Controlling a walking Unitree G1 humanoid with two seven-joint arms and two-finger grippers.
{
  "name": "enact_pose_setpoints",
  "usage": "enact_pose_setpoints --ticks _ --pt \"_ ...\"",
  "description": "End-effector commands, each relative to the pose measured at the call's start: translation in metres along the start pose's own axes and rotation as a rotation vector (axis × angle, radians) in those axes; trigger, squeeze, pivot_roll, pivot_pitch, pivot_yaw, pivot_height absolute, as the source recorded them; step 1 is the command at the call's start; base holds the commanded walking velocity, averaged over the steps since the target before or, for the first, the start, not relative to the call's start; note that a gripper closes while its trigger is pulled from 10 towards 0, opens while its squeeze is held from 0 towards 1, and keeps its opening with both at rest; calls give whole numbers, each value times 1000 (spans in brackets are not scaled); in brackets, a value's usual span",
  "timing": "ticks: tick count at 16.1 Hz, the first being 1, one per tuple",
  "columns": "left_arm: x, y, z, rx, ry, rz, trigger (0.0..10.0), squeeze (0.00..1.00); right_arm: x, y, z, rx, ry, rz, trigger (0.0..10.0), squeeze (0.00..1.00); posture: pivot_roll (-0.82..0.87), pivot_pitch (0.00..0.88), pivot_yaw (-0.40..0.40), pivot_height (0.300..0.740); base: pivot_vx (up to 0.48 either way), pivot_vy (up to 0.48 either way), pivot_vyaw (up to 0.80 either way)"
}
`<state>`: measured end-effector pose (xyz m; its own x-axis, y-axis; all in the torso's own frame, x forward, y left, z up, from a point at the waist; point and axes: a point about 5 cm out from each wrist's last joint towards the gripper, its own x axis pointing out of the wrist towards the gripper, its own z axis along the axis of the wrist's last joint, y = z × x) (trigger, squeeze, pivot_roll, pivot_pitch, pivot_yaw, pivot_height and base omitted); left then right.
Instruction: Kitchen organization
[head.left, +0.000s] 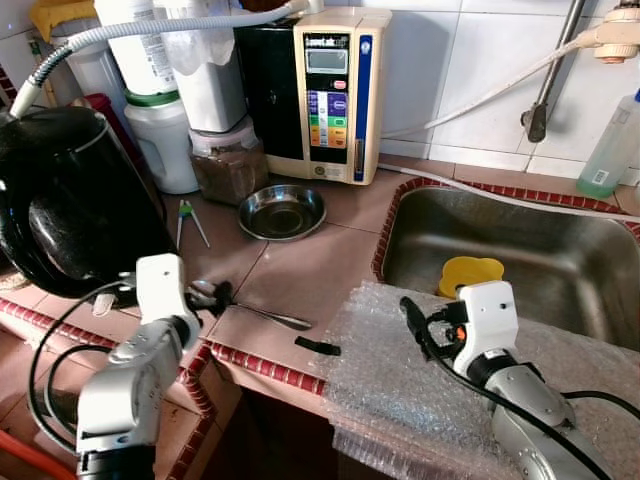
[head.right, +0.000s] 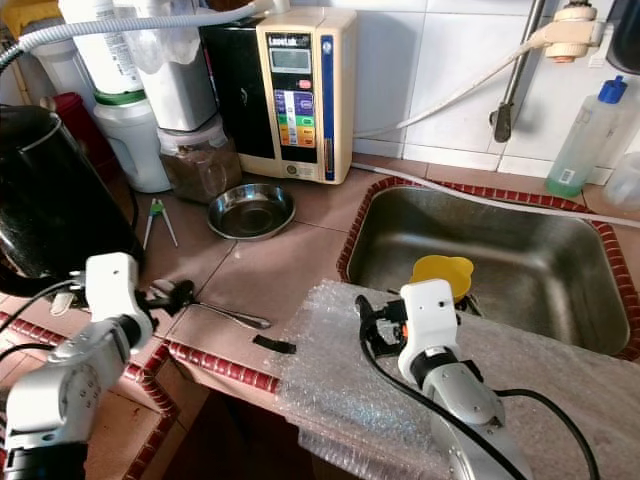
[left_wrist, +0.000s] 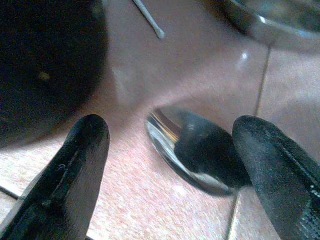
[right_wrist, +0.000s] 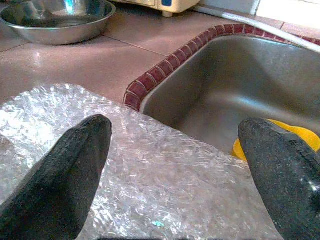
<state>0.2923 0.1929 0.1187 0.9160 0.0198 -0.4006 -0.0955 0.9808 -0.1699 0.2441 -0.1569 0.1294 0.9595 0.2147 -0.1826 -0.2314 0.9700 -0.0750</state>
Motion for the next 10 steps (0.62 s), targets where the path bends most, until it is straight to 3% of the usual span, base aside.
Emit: enact_pose_setpoints --ticks 1,10 --pt "-2 1 12 -8 -56 4 10000 1000 0 3 1 -6 -5 19 10000 0 36 0 82 740 0 0 0" --pt "-1 2 6 -18 -47 37 10000 1000 -1 7 0 -18 -7 47 10000 0 22 0 86 740 0 0 0"
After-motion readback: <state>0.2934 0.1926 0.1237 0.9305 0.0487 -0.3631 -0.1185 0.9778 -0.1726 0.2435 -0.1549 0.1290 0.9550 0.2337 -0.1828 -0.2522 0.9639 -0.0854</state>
